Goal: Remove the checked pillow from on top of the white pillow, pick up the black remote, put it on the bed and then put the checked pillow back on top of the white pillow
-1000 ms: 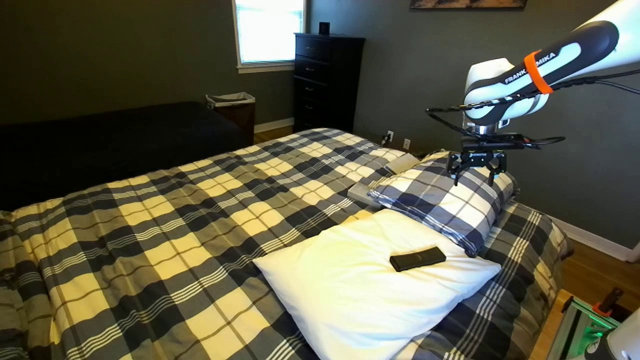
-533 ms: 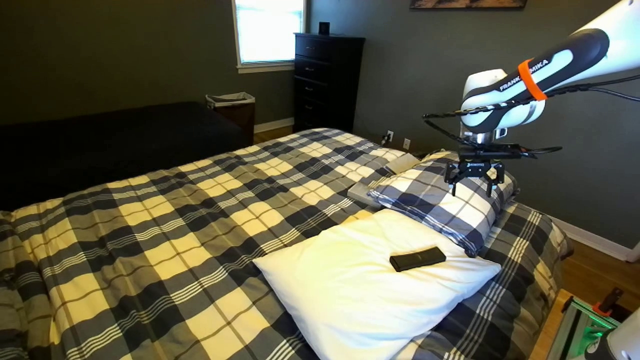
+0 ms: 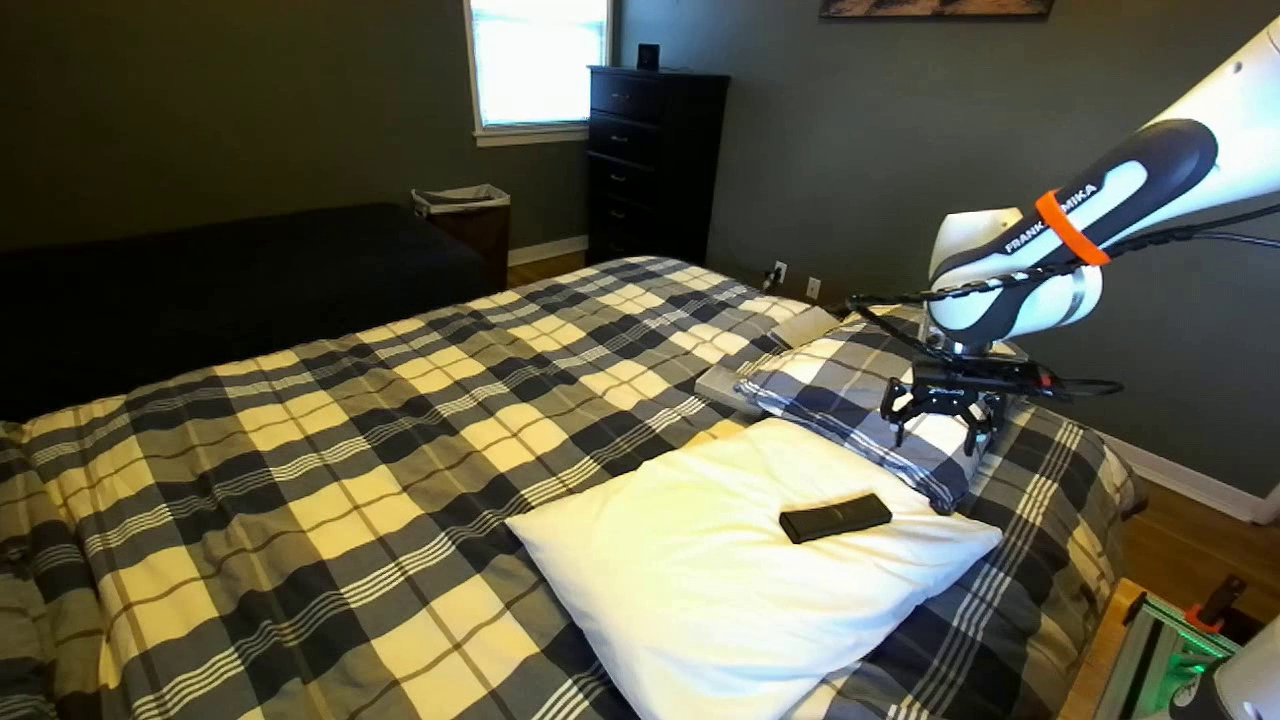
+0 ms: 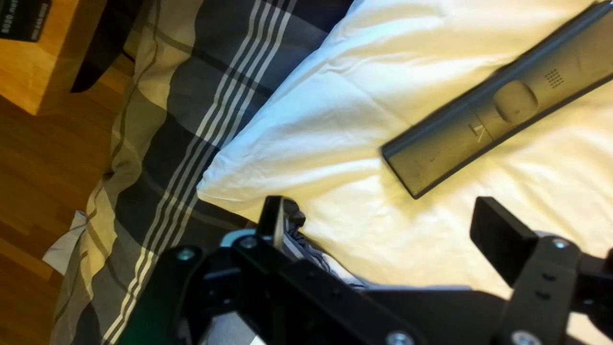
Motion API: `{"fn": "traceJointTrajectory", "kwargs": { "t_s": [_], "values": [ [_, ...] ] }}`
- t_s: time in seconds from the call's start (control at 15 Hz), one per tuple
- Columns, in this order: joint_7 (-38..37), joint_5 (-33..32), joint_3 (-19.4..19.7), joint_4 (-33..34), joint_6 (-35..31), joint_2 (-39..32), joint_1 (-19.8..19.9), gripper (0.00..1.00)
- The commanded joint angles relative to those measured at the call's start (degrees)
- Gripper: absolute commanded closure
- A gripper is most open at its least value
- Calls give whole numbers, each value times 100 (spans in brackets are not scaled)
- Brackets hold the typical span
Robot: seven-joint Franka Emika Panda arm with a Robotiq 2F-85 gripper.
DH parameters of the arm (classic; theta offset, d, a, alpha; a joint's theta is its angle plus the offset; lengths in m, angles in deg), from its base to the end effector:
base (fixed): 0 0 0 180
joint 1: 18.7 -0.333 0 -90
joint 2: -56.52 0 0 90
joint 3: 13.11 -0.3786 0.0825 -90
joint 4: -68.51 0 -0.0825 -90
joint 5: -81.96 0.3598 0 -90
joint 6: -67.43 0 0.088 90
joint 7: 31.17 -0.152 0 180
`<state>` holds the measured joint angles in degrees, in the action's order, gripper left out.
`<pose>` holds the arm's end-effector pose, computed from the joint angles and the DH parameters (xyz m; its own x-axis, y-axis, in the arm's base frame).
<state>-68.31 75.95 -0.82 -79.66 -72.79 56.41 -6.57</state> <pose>0.3707 -0.1717 0.2860 0.5433 -0.8357 -0.0800 -0.8255 -0.5491 0.1302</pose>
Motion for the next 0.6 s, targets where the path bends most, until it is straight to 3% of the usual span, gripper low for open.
{"fn": "traceJointTrajectory", "kwargs": {
  "t_s": [0.0,0.27,0.53],
  "values": [
    [119,724,-52,-662,-1121,63,-44,0],
    [568,1907,-244,-861,-1802,-159,-215,0],
    [961,2860,-452,-581,-1916,-672,-348,0]
  ]
}}
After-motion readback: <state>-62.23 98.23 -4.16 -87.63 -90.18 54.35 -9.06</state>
